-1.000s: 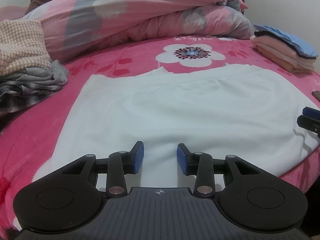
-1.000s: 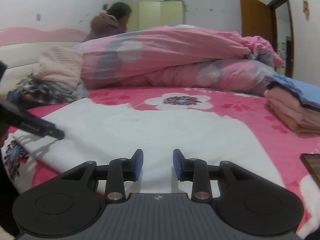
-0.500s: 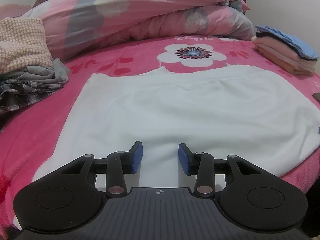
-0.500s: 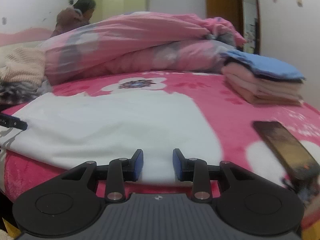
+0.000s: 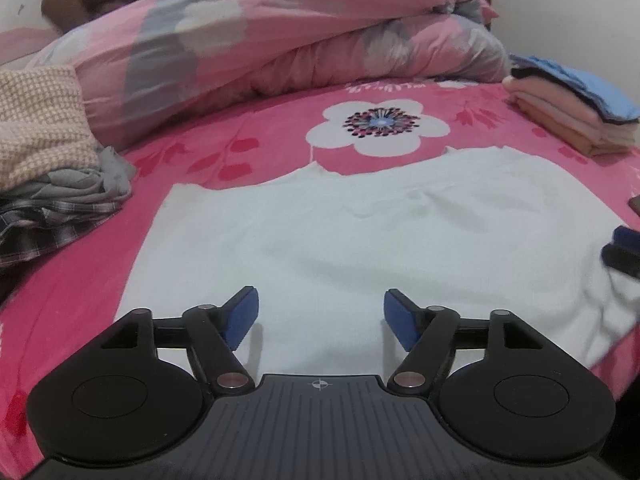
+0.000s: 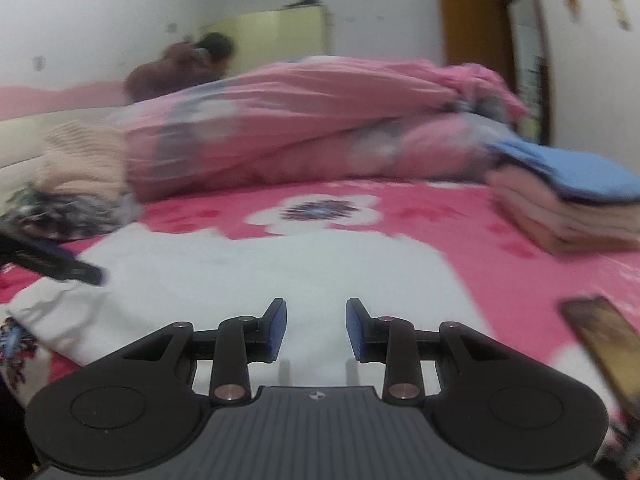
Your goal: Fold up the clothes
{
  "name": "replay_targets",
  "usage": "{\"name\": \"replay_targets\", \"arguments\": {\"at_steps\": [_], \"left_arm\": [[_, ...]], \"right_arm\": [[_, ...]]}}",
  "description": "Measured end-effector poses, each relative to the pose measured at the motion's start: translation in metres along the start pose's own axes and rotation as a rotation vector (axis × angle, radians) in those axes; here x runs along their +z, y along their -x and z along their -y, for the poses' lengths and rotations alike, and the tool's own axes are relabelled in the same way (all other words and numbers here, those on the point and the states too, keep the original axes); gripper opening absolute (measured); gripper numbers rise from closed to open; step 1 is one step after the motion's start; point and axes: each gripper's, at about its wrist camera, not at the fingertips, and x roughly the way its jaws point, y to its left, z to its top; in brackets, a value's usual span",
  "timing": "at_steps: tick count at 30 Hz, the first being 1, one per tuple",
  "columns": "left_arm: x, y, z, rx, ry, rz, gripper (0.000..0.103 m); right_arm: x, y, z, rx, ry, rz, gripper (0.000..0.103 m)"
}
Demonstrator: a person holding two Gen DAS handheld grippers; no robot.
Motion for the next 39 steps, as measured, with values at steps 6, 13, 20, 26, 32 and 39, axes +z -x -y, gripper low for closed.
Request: {"name": "replay_targets", "arguments": {"at_steps": [6, 13, 20, 26, 32, 39], "left_arm": [[0.007, -0.029, 0.014, 0.076, -0.024, -0.072, 0.089], [0.004, -0.038, 0.011, 0.084, 0.005, -0.084, 0.100], [0.006, -0.041, 0.009, 0.075, 0.036, -0.105, 0.102], [0.008, -0.043, 0.008, 0.072, 0.061, -0.130, 0.103], [0.010, -0.044, 0.008, 0.072, 0.072, -0.148, 0.103], [0.012, -0.046, 0.009, 0.082, 0.072, -0.163, 0.103]], "right_arm": [[0.002, -0.027, -0.039, 0.136, 0.080, -0.018, 0.035], [0.014, -0.085, -0.003, 0.098, 0.029, -0.173, 0.034], [0.053, -0.140, 0.064, -0.110, -0.106, -0.268, 0.034], [0.068, -0.148, 0.034, 0.079, -0.103, -0.277, 0.035], [0.071, -0.195, 0.024, -0.026, -0.102, -0.341, 0.035], [0.074, -0.155, 0.028, 0.016, -0.153, -0.284, 0.036]]}}
